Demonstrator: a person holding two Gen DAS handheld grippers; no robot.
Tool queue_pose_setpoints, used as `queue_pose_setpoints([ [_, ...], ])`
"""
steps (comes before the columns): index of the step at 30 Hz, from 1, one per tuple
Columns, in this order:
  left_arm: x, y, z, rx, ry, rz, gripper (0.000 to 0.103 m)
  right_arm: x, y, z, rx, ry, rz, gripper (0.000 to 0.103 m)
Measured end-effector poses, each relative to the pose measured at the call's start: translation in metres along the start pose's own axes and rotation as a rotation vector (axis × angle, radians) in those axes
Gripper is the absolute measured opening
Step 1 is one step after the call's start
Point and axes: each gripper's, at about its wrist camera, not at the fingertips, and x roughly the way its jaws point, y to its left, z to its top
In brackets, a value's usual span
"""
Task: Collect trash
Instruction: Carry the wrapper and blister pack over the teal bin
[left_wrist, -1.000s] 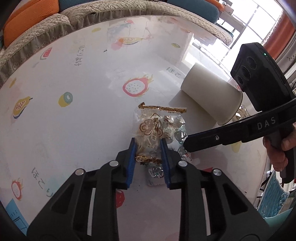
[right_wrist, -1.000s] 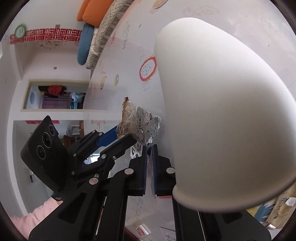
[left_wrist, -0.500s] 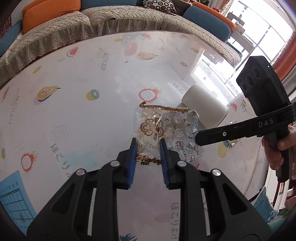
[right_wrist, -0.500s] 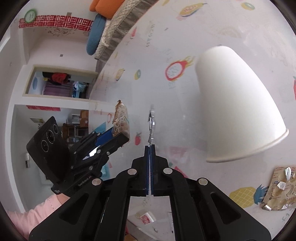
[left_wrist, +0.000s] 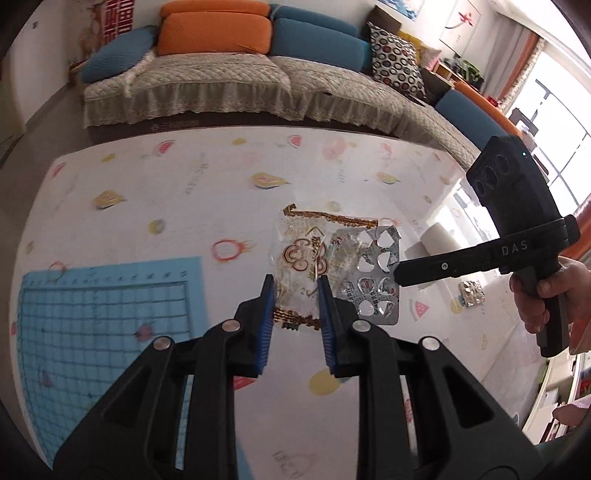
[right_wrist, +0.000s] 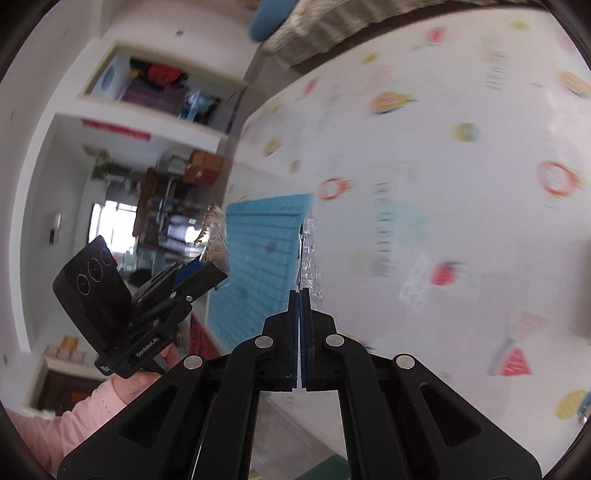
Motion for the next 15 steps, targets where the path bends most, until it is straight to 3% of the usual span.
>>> queue_pose_setpoints([
  [8, -0.105, 0.11, -0.091, -0.198, -0.03, 0.19, 0.021, 0.132, 0.135, 0.0, -0.174, 0.182, 0.1, 0.001],
  [15, -0.2, 0.2, -0.214, -0.448, -0.043, 0.34, 0.02, 0.27, 0.257, -0.053, -0.323, 0.417, 0.215, 0.001],
])
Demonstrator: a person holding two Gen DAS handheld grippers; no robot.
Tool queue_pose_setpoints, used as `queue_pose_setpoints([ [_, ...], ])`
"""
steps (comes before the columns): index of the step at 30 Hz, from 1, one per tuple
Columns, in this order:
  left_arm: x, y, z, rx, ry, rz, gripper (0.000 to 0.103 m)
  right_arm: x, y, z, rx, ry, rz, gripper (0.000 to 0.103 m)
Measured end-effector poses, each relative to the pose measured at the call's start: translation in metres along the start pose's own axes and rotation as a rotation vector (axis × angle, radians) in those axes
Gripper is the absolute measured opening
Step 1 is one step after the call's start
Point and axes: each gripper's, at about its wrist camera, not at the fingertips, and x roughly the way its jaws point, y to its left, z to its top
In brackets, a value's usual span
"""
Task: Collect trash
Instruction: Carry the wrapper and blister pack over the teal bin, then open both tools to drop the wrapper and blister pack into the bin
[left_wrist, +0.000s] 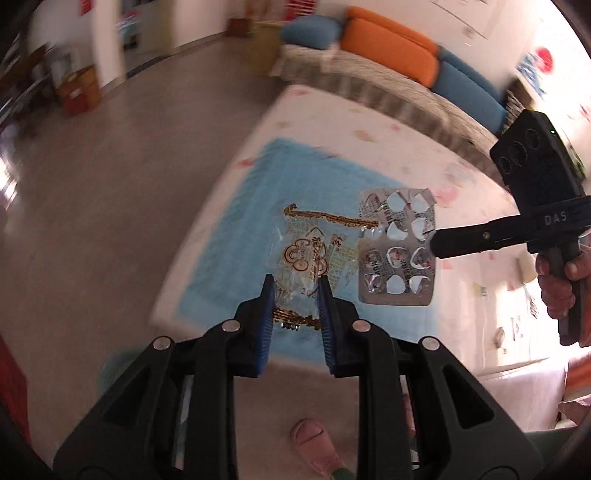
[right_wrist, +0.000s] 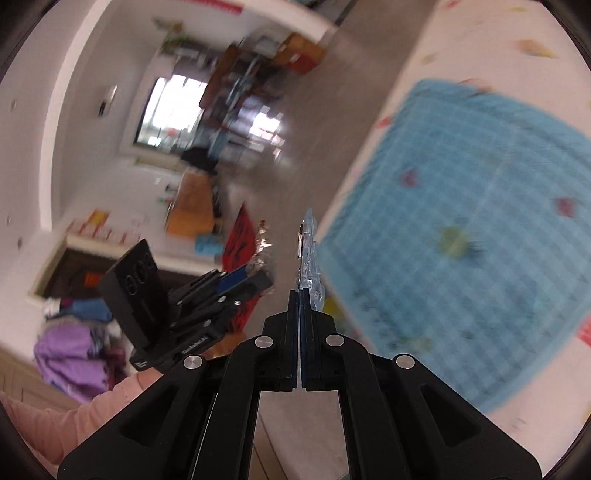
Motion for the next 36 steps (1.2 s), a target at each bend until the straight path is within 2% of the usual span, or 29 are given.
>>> queue_pose_setpoints([
  [5, -0.029, 0.097, -0.064, -0.184, 0.027, 0.117, 0.02, 0.123, 0.049, 0.01, -0.067, 0.183, 0.066, 0.001],
  [8, -0.027, 0.144, -0.104, -0.282, 0.073, 0.167, 0.02, 0.191, 0.061, 0.005, -0.086, 0.285, 0.054, 0.001],
  [12, -0.003, 0.181, -0.143, -0.379, 0.135, 0.186, 0.021, 0.269, 0.06, -0.006, -0.097, 0.392, -0.019, 0.003],
  [14, 0.015, 0.195, -0.16, -0.409, 0.182, 0.196, 0.029, 0.292, 0.059, -0.018, -0.133, 0.437, -0.067, 0.006],
  [16, 0.029, 0.201, -0.169, -0.425, 0.21, 0.207, 0.03, 0.315, 0.051, -0.025, -0.123, 0.47, -0.105, 0.023],
  [17, 0.034, 0.205, -0.173, -0.435, 0.222, 0.212, 0.034, 0.324, 0.046, -0.027, -0.119, 0.476, -0.123, 0.046],
  [18, 0.036, 0.209, -0.177, -0.441, 0.231, 0.224, 0.039, 0.329, 0.043, -0.028, -0.123, 0.471, -0.157, 0.057],
  [19, 0.036, 0.211, -0.178, -0.447, 0.227, 0.234, 0.047, 0.332, 0.042, -0.03, -0.124, 0.473, -0.181, 0.057],
  [21, 0.033, 0.212, -0.18, -0.443, 0.204, 0.252, 0.053, 0.331, 0.04, -0.031, -0.11, 0.476, -0.163, 0.057],
  [27, 0.019, 0.218, -0.177, -0.422, 0.178, 0.265, 0.054, 0.31, 0.046, -0.015, -0.108, 0.437, -0.141, 0.058],
  [29, 0.012, 0.212, -0.167, -0.398, 0.165, 0.276, 0.054, 0.301, 0.045, -0.012, -0.107, 0.412, -0.128, 0.058],
  [33, -0.002, 0.183, -0.135, -0.328, 0.112, 0.273, 0.056, 0.261, 0.053, -0.001, -0.095, 0.33, -0.075, 0.06],
  [36, -0.018, 0.15, -0.106, -0.275, 0.073, 0.258, 0.058, 0.208, 0.056, 0.003, -0.092, 0.252, -0.042, 0.06],
])
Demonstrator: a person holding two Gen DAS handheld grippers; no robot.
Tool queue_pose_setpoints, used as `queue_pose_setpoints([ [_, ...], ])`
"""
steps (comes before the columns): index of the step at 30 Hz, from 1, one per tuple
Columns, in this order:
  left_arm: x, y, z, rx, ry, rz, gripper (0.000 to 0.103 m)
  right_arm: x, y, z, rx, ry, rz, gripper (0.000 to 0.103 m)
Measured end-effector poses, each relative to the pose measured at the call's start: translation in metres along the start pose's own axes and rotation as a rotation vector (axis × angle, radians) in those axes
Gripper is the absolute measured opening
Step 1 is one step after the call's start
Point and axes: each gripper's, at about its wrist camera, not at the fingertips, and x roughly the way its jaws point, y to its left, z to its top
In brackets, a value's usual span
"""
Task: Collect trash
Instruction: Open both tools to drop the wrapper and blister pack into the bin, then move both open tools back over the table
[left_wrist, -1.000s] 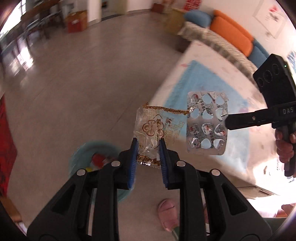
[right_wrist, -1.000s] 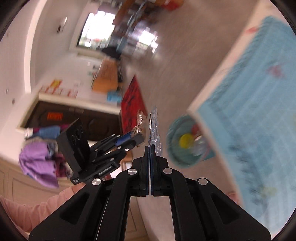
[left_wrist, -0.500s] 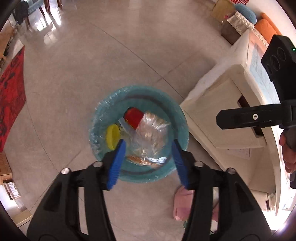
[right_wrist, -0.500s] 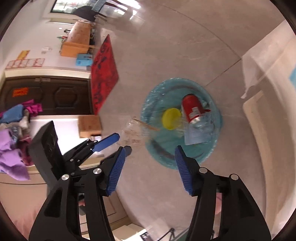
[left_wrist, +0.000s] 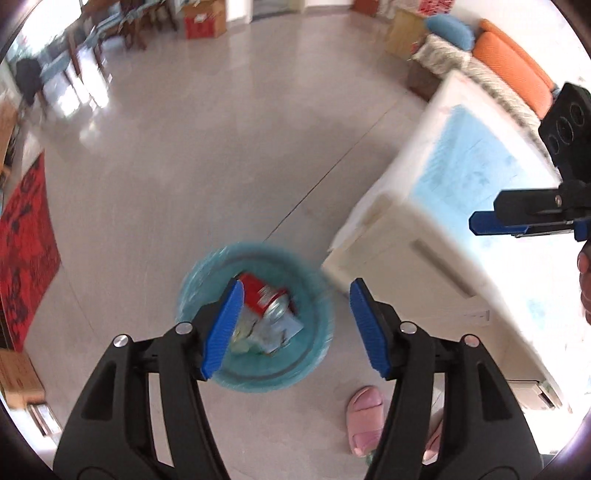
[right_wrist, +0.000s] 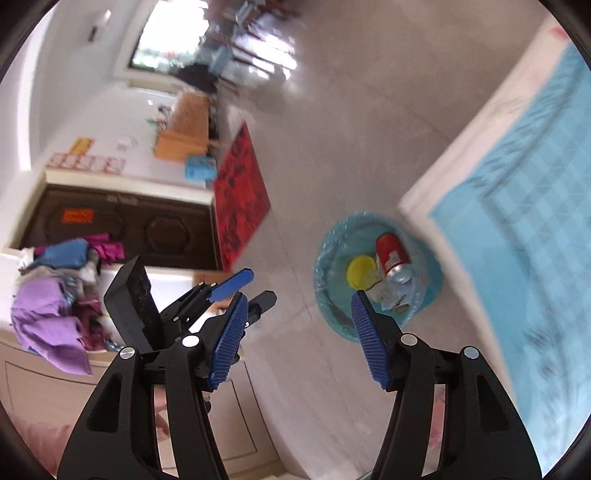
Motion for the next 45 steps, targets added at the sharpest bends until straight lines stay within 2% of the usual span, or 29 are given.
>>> queue_pose_setpoints([
  [3, -0.027, -0.053, 0.019, 0.063, -0.056, -0.053, 0.062, -0.059, -0.003, -0.019, -0.001, -0.085, -0.009, 0.069],
  [7, -0.056, -0.145, 0.031, 0.178, -0.101, -0.166, 0.064, -0.145, -0.022, -0.056, 0.023, -0.204, -0.006, 0.069],
  [10, -0.068, -0.221, 0.026, 0.223, -0.107, -0.269, 0.073, -0.207, -0.048, -0.096, 0.072, -0.286, -0.002, 0.069],
  [12, -0.071, -0.266, 0.018, 0.247, -0.096, -0.329, 0.075, -0.253, -0.07, -0.134, 0.104, -0.346, -0.027, 0.071],
  [15, -0.066, -0.348, -0.009, 0.317, -0.039, -0.411, 0.075, -0.312, -0.104, -0.196, 0.176, -0.424, -0.057, 0.074],
  [17, -0.063, -0.392, -0.026, 0.359, 0.003, -0.456, 0.084, -0.354, -0.131, -0.246, 0.232, -0.476, -0.115, 0.076],
  [20, -0.057, -0.462, -0.061, 0.44, 0.053, -0.526, 0.088, -0.403, -0.17, -0.322, 0.336, -0.523, -0.189, 0.076],
  [23, -0.047, -0.519, -0.096, 0.51, 0.122, -0.563, 0.09, -0.438, -0.204, -0.39, 0.437, -0.544, -0.279, 0.076],
  [27, -0.029, -0.572, -0.141, 0.516, 0.204, -0.589, 0.092, -0.471, -0.241, -0.462, 0.505, -0.541, -0.394, 0.079],
  [30, -0.018, -0.6, -0.166, 0.515, 0.216, -0.558, 0.092, -0.48, -0.265, -0.496, 0.527, -0.521, -0.42, 0.079],
  [34, -0.004, -0.628, -0.188, 0.472, 0.204, -0.498, 0.092, -0.483, -0.29, -0.513, 0.497, -0.499, -0.45, 0.079],
  [36, 0.005, -0.638, -0.197, 0.468, 0.169, -0.433, 0.092, -0.483, -0.301, -0.514, 0.465, -0.49, -0.476, 0.079],
  [40, 0.023, -0.652, -0.214, 0.472, 0.141, -0.33, 0.092, -0.484, -0.319, -0.513, 0.325, -0.42, -0.566, 0.078],
  [42, 0.029, -0.657, -0.219, 0.482, 0.129, -0.268, 0.092, -0.479, -0.324, -0.512, 0.21, -0.352, -0.659, 0.079],
  [45, 0.035, -0.659, -0.226, 0.507, 0.106, -0.204, 0.092, -0.471, -0.337, -0.507, 0.121, -0.261, -0.696, 0.079],
])
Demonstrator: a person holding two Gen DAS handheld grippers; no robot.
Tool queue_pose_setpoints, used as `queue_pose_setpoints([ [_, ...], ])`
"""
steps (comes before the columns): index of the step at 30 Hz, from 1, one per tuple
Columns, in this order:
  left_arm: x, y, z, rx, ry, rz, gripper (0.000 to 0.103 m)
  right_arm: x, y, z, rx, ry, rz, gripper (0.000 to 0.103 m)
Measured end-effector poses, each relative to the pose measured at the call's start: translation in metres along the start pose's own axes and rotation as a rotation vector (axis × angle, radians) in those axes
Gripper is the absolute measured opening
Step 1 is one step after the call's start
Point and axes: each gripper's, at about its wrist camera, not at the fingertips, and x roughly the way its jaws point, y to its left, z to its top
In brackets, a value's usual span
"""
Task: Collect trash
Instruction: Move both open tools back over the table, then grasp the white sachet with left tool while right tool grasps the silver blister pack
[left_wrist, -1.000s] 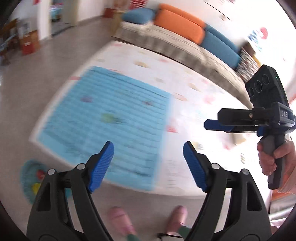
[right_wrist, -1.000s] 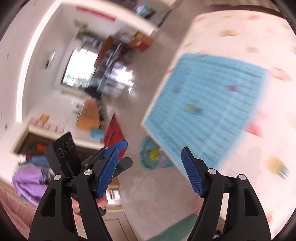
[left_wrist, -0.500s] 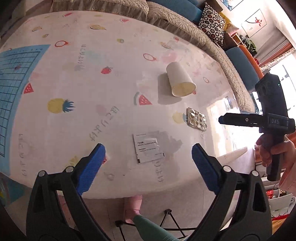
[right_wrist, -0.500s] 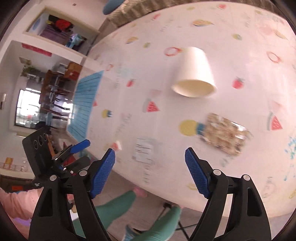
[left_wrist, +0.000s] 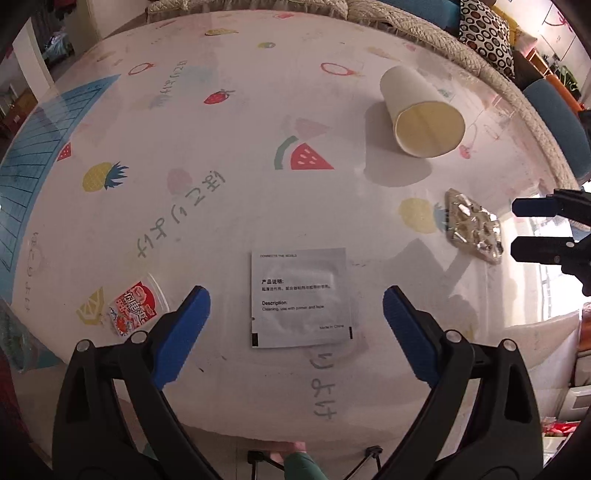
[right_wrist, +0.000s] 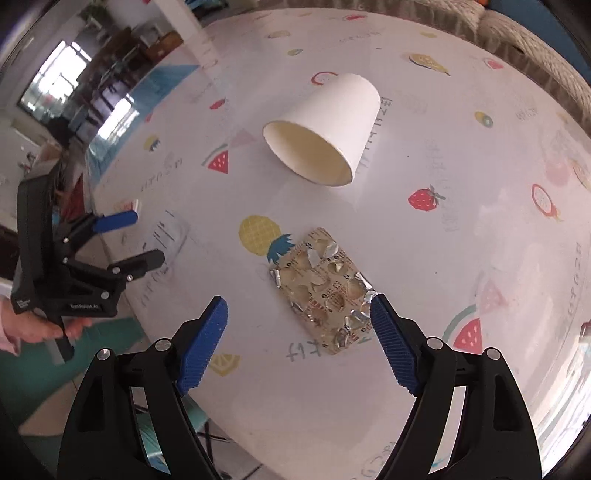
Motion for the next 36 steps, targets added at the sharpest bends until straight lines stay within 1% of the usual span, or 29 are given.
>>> queue_pose_setpoints([
  [2, 0.004, -0.005, -0.001, 0.016, 0.004, 0.03, 0.092, 0.01, -0.006, 0.001, -0.039, 0.023, -0.008, 0.079],
  [5, 0.008, -0.009, -0.002, 0.019, 0.008, 0.033, 0.091, 0.016, -0.006, 0.007, -0.091, 0.021, -0.032, 0.08],
  [7, 0.011, -0.01, -0.001, 0.02, 0.009, 0.045, 0.09, 0.022, -0.008, 0.01, -0.114, 0.035, -0.029, 0.079],
  [10, 0.01, -0.011, -0.002, 0.014, 0.0, 0.061, 0.089, 0.026, 0.002, 0.012, -0.156, 0.04, -0.019, 0.079],
  [13, 0.012, -0.019, -0.001, 0.027, -0.004, 0.094, 0.088, 0.03, 0.015, 0.011, -0.22, 0.045, -0.044, 0.079],
  [15, 0.011, -0.018, -0.001, 0.02, -0.01, 0.098, 0.085, 0.034, 0.018, 0.009, -0.249, 0.047, -0.03, 0.079],
  [16, 0.012, -0.018, 0.0, 0.017, -0.012, 0.1, 0.082, 0.037, 0.021, 0.008, -0.27, 0.045, -0.045, 0.079],
  [17, 0.011, -0.018, 0.0, 0.014, -0.018, 0.099, 0.075, 0.039, 0.019, 0.009, -0.281, 0.048, -0.053, 0.079],
  [18, 0.01, -0.017, 0.0, 0.016, -0.022, 0.097, 0.071, 0.041, 0.019, 0.009, -0.284, 0.048, -0.046, 0.079],
  [19, 0.008, -0.019, 0.0, 0.025, -0.026, 0.092, 0.064, 0.041, 0.02, 0.01, -0.285, 0.034, -0.046, 0.079],
  [20, 0.008, -0.02, 0.0, 0.031, -0.027, 0.088, 0.06, 0.042, 0.02, 0.01, -0.284, 0.027, -0.044, 0.079],
  [22, 0.007, -0.021, -0.001, 0.032, -0.03, 0.08, 0.058, 0.043, 0.022, 0.011, -0.285, 0.014, -0.04, 0.079],
  [23, 0.006, -0.02, -0.001, 0.027, -0.033, 0.077, 0.057, 0.044, 0.022, 0.011, -0.289, 0.007, -0.039, 0.078],
  [24, 0.006, -0.019, -0.001, 0.023, -0.034, 0.072, 0.055, 0.044, 0.022, 0.012, -0.289, 0.004, -0.039, 0.073],
  [25, 0.005, -0.017, -0.001, 0.021, -0.039, 0.051, 0.055, 0.044, 0.02, 0.012, -0.283, 0.002, -0.042, 0.068],
  [26, 0.004, -0.016, -0.001, 0.022, -0.038, 0.043, 0.055, 0.04, 0.012, 0.012, -0.27, -0.002, -0.05, 0.058],
  [29, 0.002, -0.015, -0.004, 0.041, -0.037, 0.025, 0.055, 0.033, -0.003, 0.012, -0.224, 0.002, -0.017, 0.056],
  [31, 0.002, -0.014, -0.002, 0.038, -0.031, 0.017, 0.053, 0.034, 0.003, 0.011, -0.254, 0.005, -0.047, 0.055],
  [32, 0.001, -0.012, -0.001, 0.024, -0.035, 0.008, 0.011, 0.036, 0.005, 0.013, -0.244, 0.008, -0.034, 0.034],
  [33, 0.002, -0.01, 0.002, 0.023, -0.019, 0.001, 0.0, 0.036, 0.005, 0.015, -0.234, 0.011, -0.022, 0.026],
  [34, 0.003, -0.007, 0.005, 0.011, -0.002, -0.009, 0.0, 0.033, 0.003, 0.015, -0.225, 0.009, -0.019, 0.02],
  [35, 0.003, -0.005, 0.005, -0.002, 0.0, -0.017, 0.0, 0.033, 0.004, 0.016, -0.221, 0.01, -0.026, 0.02],
  [36, 0.002, -0.005, 0.004, 0.006, -0.006, -0.012, 0.0, 0.033, 0.005, 0.016, -0.223, 0.013, -0.031, 0.02],
])
